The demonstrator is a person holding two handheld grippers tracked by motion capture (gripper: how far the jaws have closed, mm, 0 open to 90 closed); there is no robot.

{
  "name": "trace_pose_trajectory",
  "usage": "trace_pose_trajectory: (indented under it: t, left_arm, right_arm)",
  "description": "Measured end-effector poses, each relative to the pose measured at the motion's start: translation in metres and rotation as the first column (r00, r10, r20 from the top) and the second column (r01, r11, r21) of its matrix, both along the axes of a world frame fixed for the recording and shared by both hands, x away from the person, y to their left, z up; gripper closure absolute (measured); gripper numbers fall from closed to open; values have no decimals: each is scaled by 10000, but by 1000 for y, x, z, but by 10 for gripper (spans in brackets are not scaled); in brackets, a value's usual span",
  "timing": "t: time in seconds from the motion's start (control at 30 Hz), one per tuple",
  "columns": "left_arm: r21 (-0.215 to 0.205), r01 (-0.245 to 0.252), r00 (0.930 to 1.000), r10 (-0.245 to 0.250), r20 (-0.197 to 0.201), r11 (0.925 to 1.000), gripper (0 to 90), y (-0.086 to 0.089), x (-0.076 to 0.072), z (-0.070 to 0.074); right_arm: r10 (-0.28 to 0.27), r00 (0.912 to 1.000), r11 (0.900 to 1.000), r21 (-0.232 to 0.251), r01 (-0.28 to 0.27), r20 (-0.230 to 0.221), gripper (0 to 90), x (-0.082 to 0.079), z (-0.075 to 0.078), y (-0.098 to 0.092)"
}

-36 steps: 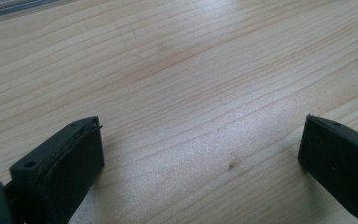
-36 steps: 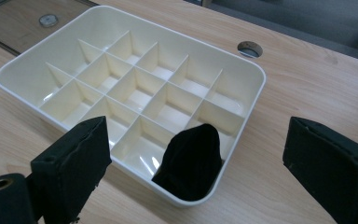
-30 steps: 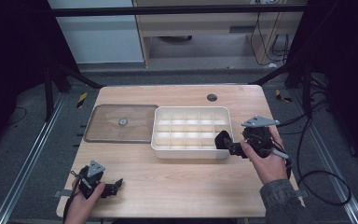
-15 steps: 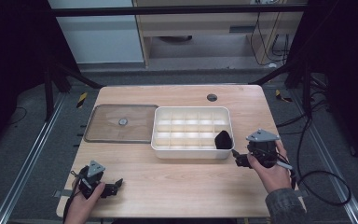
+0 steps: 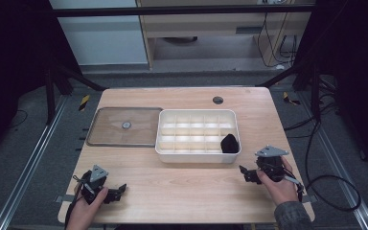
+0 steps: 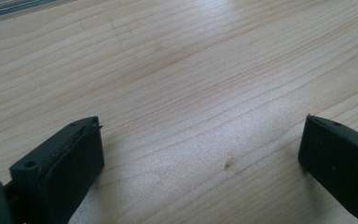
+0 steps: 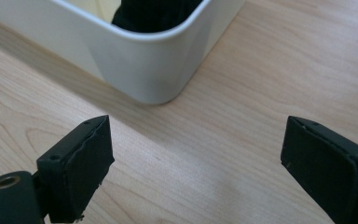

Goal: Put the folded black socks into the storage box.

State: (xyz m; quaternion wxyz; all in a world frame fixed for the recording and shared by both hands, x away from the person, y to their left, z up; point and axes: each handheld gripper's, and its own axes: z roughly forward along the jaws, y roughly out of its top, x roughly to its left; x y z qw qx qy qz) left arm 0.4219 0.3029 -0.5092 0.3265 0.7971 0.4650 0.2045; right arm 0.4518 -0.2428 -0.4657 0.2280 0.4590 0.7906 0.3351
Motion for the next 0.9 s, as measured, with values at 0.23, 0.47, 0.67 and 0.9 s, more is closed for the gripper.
trace_pose_trajectory:
  t: [0.23,0.47,0.67,0.9]
  left_arm:
    - [1,15,10000,-15,-8,10000,0,0,0,0]
    - [15,13,10000,-13,-12,10000,0,0,0,0]
    - [15,15,10000,-15,-17,10000,0,0,0,0]
    - [13,15,10000,-15,-11,10000,0,0,0,0]
  right_arm:
    - [51,9998,10000,16,-51,-215,91,-6,-18,3]
    - [61,9995,10000,-61,-63,-307,90,-7,-29,5]
    - [32,9993,10000,26,-31,-362,84,-6,-35,6]
    - [-104,9994,9997,-201,97,-330,72,-4,-39,10]
